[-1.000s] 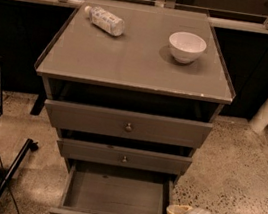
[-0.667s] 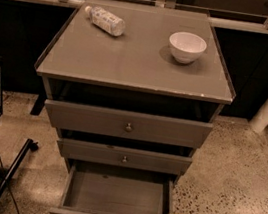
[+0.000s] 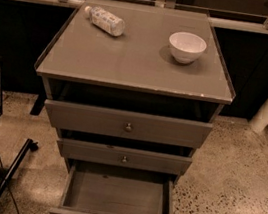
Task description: Close bottom drawer
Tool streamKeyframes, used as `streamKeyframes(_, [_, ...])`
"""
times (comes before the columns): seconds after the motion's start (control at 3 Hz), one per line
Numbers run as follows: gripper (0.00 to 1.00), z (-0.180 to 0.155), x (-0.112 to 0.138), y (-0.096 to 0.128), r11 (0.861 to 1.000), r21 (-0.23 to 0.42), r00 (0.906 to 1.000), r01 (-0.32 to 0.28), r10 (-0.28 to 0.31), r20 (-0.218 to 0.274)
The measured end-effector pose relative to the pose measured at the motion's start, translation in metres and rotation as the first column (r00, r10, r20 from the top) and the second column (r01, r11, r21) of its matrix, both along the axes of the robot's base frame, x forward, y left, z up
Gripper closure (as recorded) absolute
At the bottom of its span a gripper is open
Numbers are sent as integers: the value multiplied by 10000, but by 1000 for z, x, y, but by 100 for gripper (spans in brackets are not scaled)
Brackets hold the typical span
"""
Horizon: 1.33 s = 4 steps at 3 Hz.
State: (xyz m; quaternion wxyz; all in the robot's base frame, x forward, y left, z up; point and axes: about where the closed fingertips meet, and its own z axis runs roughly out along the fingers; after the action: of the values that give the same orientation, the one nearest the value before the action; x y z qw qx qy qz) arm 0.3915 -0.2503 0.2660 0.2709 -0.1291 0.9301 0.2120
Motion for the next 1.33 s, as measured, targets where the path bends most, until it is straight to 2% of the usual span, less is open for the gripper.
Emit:
streamKeyframes(0.33, [100, 2, -2, 4, 10000, 3, 9999, -45, 45, 126])
streamKeyframes(0.67, [100, -23, -3, 6, 9990, 427, 9997, -94, 103, -207])
streamKeyframes(1.33, [100, -78, -2, 7, 9856, 1542, 9910, -698, 862, -1025])
